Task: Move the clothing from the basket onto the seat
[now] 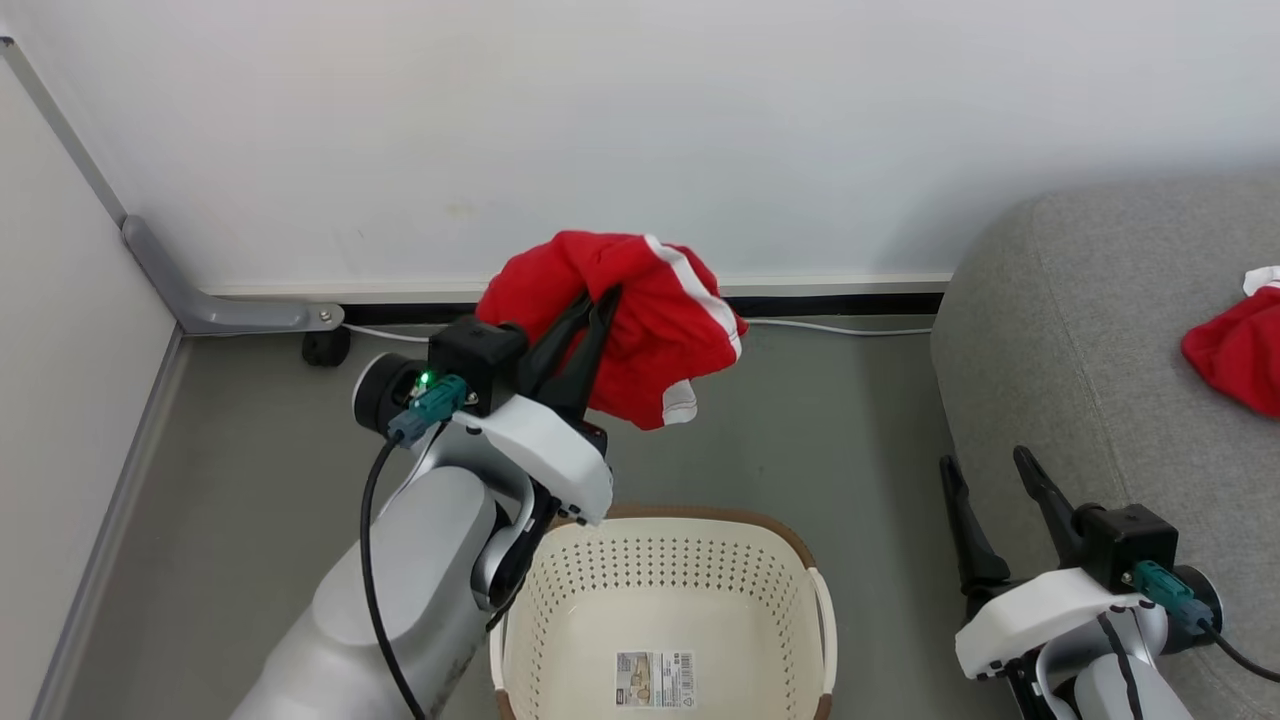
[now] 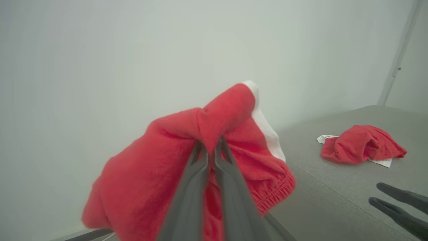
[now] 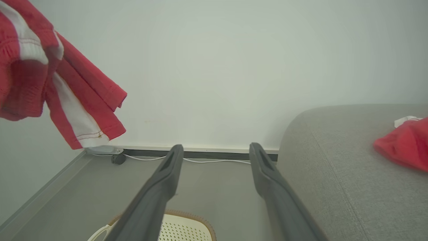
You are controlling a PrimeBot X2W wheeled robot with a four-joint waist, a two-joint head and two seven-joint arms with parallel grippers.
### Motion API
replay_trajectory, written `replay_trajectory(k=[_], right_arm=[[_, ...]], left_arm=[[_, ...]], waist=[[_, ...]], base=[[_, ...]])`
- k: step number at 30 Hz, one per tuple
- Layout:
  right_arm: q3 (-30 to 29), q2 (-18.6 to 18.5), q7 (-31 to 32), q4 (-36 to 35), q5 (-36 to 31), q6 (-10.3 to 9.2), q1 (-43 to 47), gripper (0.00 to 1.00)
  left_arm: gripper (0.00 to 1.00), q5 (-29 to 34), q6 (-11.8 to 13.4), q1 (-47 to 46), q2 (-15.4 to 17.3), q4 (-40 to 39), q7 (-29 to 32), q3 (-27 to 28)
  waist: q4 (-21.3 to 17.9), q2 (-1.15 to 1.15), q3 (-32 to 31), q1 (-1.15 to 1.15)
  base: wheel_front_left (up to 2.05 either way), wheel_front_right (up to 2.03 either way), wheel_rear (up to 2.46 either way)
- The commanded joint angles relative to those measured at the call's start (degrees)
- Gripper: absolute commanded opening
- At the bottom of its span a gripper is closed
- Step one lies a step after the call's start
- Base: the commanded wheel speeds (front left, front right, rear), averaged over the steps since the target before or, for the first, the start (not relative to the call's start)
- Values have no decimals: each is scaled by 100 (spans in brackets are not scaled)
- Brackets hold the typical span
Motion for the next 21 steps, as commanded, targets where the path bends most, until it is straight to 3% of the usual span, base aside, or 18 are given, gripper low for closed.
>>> replay_trajectory(k=[1, 10, 21], right_arm=[[143, -3, -35, -120, 38, 17, -59, 100], [162, 5, -35, -109, 37, 17, -99, 100], [537, 13, -35, -504, 193, 17, -348, 100]], left_arm=[[0, -20, 0, -400, 141, -313, -25, 236], [0, -104, 79, -537, 214, -973, 163, 298], [0, -150, 65, -635, 218, -996, 216, 262]], waist=[[14, 0, 8, 0], [40, 0, 88, 0], [17, 0, 178, 0]], base=[[0, 0, 0], [0, 0, 0], [0, 0, 0]])
